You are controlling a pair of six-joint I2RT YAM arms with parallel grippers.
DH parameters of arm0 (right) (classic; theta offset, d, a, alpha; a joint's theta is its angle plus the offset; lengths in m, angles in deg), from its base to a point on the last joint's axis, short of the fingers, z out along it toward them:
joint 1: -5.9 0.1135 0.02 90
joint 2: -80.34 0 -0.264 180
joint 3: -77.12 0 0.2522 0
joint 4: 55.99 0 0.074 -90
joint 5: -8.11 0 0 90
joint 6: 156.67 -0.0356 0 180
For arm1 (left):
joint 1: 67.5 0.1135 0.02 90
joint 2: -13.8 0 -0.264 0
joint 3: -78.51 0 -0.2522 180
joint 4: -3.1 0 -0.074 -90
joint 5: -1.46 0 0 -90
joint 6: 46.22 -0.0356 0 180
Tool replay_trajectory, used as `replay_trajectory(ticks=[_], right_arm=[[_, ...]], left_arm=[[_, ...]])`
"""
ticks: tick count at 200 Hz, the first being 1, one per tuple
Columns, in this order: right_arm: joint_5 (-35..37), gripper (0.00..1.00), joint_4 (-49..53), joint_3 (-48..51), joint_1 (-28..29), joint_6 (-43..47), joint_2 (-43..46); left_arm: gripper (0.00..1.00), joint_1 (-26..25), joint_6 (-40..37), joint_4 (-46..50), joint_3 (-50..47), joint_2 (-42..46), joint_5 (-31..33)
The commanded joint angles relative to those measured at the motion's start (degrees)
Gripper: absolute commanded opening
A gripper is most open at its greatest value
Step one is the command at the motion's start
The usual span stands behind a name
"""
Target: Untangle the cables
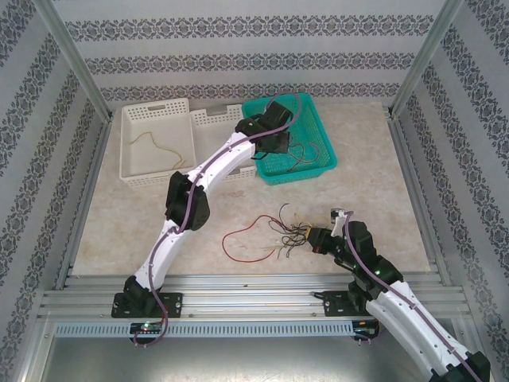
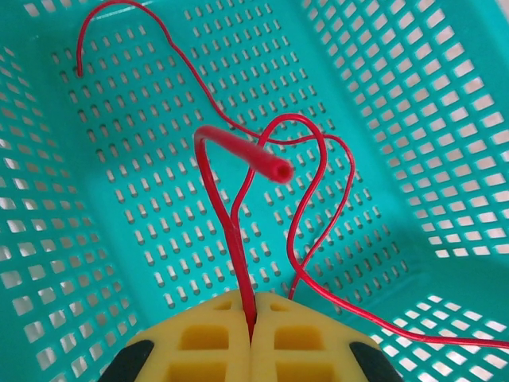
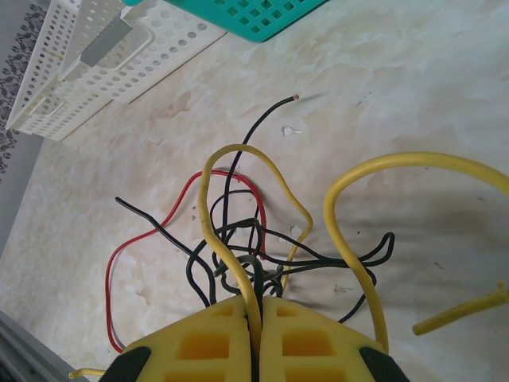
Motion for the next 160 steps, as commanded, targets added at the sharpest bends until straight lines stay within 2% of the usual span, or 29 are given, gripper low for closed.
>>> replay_trajectory(ticks=[1, 32, 76, 120, 160], right_arm=[[-0.45, 0.00, -0.23, 0.49, 0.48, -0.75, 0.80], [-0.63, 0.00, -0.14, 0.25, 0.48, -0.71, 0.89], [-0.63, 0.00, -0.48, 0.32, 0.48, -1.01, 0.71], [-0.80, 0.00, -0.60, 0.08, 0.48, -1.32, 0.63], [-0.76, 0.00, 0.02, -0.37, 0.55, -1.28, 0.71]], left_arm=[[0.00, -0.86, -0.22, 3.06, 3.04, -1.50, -0.49], [0.00, -1.19, -0.42, 3.36, 3.38, -2.37, -1.02], [0.13, -1.37, -0.78, 4.72, 5.51, -2.24, -1.10], [0.37, -1.46, -1.82, 6.23, 6.60, -1.06, -0.06], [0.40, -1.54, -2.70, 8.30, 7.48, 2.16, -0.14]])
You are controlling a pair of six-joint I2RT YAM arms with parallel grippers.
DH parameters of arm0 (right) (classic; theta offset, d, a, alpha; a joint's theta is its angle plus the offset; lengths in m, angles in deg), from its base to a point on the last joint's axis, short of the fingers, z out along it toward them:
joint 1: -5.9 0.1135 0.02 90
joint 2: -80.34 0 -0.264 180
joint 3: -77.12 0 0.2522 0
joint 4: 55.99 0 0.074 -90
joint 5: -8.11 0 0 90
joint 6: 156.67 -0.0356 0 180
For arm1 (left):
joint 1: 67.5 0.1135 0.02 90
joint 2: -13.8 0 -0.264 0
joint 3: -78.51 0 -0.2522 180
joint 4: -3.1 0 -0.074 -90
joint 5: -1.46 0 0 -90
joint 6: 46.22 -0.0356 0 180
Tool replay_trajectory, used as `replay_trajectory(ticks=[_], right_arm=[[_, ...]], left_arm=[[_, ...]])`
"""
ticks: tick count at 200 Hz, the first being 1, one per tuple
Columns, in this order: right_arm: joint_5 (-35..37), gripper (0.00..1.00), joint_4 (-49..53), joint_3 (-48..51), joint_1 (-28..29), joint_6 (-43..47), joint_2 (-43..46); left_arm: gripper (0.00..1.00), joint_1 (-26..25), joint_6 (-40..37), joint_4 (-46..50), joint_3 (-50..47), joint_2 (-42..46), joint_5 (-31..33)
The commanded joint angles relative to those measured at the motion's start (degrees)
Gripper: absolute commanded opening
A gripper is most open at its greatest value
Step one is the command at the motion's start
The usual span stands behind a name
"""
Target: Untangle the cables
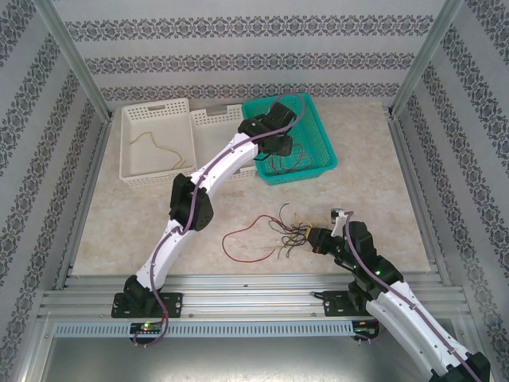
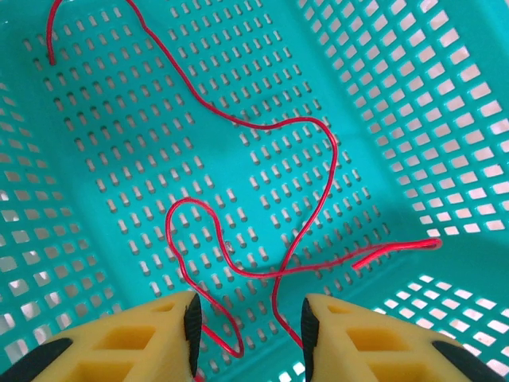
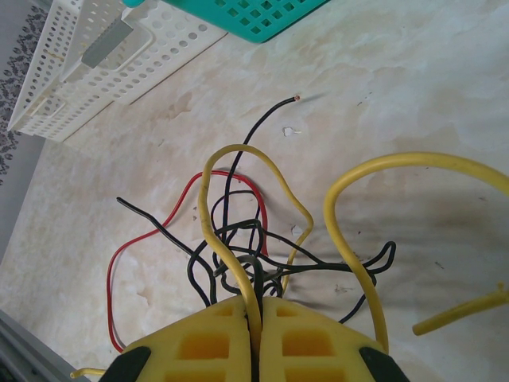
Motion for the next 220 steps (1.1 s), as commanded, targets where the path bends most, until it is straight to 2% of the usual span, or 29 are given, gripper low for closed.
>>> replay_trajectory(ticks=[1, 43, 72, 91, 121, 152, 188, 220], right_arm=[[-0.72, 0.00, -0.07, -0.37, 0.51, -1.06, 0.52], [0.17, 0.00, -0.59, -0.26, 0.47, -1.54, 0.46], [-0.23, 0.00, -1.48, -0.96, 0.48, -1.67, -0.16], [-1.24, 0.00, -2.11, -1.71, 0.45, -1.27, -0.61], [-3.05, 0.00, -3.57, -2.65, 0.39, 0.07, -0.98], [-6.76, 0.00, -8.67, -1.98, 0.30, 0.04, -0.56], [-10.88, 0.00, -14.80, -0.47, 0.21, 0.33, 0.74], [-15.42, 0.00, -18.13, -0.28, 0.31, 0.78, -0.30]], left_arm=[[0.41, -0.78, -1.57, 3.71, 2.29, 4.50, 0.74], [0.55, -2.36, -3.75, 5.13, -0.74, 13.15, 1.08], [0.61, -5.32, -5.35, 2.67, -13.05, 22.64, 1.64], [0.62, -7.33, -5.03, -5.26, -29.42, 32.62, -0.11], [0.64, -7.70, 0.78, -20.58, -55.74, 48.25, -6.73], [0.65, -7.72, 6.69, -34.34, -75.36, 59.43, -15.73], [0.66, -7.71, 10.59, -44.15, -87.49, 65.33, -20.45], [0.66, -7.72, 12.83, -52.13, -90.89, 64.31, -27.70]])
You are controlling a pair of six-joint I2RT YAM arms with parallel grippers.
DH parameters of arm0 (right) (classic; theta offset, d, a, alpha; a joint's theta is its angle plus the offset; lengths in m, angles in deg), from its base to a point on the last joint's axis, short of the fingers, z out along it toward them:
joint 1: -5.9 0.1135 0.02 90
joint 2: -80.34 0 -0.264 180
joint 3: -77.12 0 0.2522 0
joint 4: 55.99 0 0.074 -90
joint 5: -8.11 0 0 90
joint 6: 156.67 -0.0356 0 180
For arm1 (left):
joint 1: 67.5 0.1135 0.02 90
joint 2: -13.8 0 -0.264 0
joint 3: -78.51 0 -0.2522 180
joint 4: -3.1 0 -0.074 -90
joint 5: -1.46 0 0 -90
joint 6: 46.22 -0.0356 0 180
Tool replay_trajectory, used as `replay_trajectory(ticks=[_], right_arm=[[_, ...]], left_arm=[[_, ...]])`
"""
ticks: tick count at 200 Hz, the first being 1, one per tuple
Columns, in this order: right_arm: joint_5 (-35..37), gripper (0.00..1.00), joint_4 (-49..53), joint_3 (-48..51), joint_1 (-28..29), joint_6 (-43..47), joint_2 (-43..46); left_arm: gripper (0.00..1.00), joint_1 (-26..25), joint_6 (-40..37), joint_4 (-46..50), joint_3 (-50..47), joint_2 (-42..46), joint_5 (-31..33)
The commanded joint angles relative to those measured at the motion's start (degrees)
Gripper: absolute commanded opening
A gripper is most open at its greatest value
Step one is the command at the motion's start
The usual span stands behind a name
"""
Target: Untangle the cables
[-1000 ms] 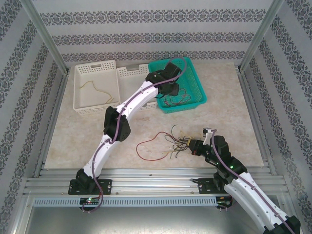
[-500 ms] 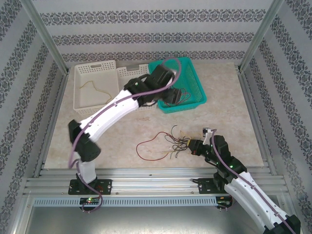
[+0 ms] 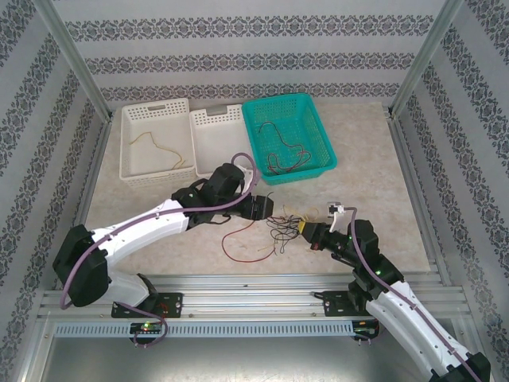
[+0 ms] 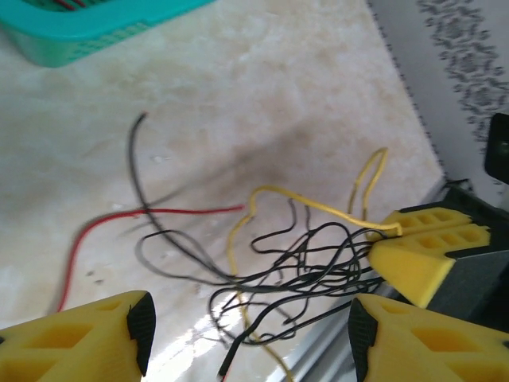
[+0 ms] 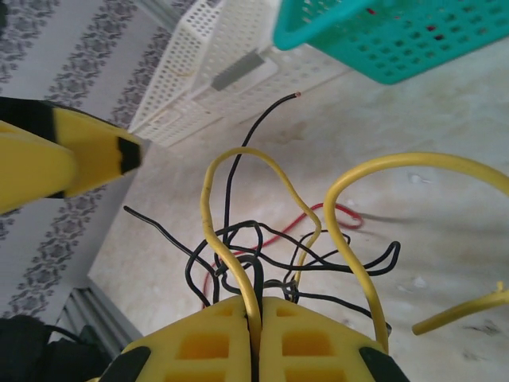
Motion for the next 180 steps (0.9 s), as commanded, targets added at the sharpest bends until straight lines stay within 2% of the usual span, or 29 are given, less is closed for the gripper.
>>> replay_trajectory(ticks=[1, 28, 73, 159, 180], right_arm=[[-5.45, 0.00, -6.06, 0.20, 0.33, 1.55, -0.31], [-7.61, 0.00, -6.69, -0.63, 0.56, 1.98, -1.83], [-7.78, 0.00, -6.32, -1.51, 1.06, 2.46, -2.68], [-7.71, 0.00, -7.28, -1.47, 1.37, 2.52, -2.54], [-7.54, 0.00, -7.04, -1.57, 1.45, 2.60, -2.40]], left_arm=[[0.66, 0.08, 3.36, -12.23, -1.07, 0.16, -7.66], [0.66, 0.08, 3.20, -16.20, -1.28, -1.31, -10.79], [0.65, 0.10, -0.21, -12.06, 1.19, -4.76, -12.23], [0.63, -0.01, -8.43, -8.73, 1.32, -6.43, -20.29], [0.62, -0.18, -10.04, -7.74, 1.39, -6.92, -20.58]])
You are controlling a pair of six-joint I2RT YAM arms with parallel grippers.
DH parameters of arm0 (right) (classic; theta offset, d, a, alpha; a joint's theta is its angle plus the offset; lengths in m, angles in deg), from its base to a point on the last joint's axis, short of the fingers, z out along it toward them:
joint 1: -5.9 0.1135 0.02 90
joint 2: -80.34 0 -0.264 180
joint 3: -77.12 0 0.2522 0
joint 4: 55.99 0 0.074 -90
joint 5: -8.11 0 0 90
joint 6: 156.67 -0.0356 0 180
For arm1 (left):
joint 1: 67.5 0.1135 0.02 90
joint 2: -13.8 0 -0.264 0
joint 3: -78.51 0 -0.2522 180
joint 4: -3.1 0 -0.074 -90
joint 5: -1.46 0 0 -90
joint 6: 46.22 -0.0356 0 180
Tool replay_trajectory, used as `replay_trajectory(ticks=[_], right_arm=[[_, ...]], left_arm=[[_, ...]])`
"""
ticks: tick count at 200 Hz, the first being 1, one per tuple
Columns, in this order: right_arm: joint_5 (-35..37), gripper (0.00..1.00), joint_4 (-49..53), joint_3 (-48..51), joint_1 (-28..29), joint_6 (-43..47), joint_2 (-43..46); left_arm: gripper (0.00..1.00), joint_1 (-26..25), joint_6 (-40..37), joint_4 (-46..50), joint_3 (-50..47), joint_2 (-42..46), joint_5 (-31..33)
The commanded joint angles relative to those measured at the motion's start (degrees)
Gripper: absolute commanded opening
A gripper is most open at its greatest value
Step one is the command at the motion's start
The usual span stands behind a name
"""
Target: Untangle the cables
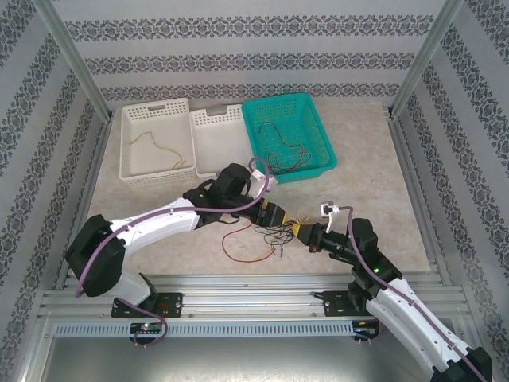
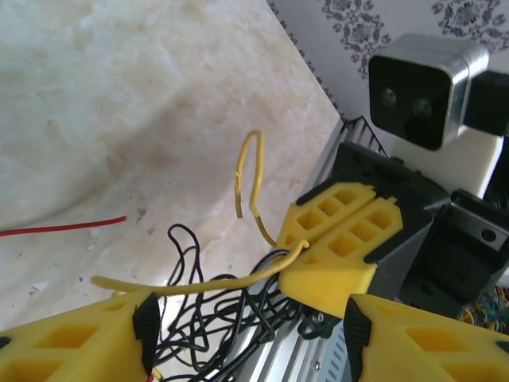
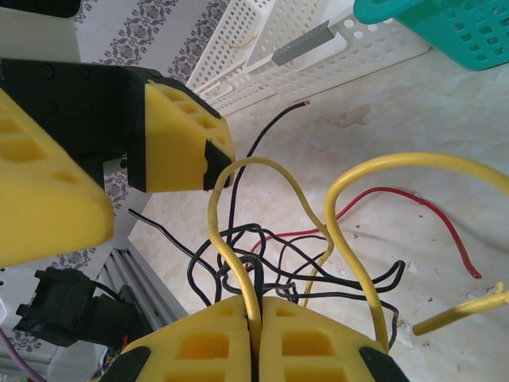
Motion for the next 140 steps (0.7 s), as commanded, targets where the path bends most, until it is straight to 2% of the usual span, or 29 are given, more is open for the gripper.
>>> replay_trajectory(ticks=[1, 39, 69, 113, 140], right_arm=[[-0.98, 0.00, -2.62, -1.56, 0.78, 1.14, 0.38], [-1.96, 0.00, -2.35, -1.67, 0.88, 1.31, 0.83], [-3.16, 0.00, -3.26, -1.48, 1.22, 1.21, 0.50], [-4.34, 0.00, -4.72, -1.28, 2.87, 1.30, -0.62], [-4.62, 0.00, -4.37, -1.61, 3.68, 1.90, -0.70]], left_arm=[[0.62, -0.18, -4.61, 2.35, 1.84, -0.98, -2.93], [0.63, -0.23, -10.34, 8.44, 2.67, 0.59, 2.89], [0.64, -0.18, -10.76, 9.28, 3.06, 0.64, 5.99], [0.65, -0.18, -6.09, 1.51, 1.18, -0.58, 4.99], [0.63, -0.18, -6.47, 1.05, 1.78, -0.88, 3.90]])
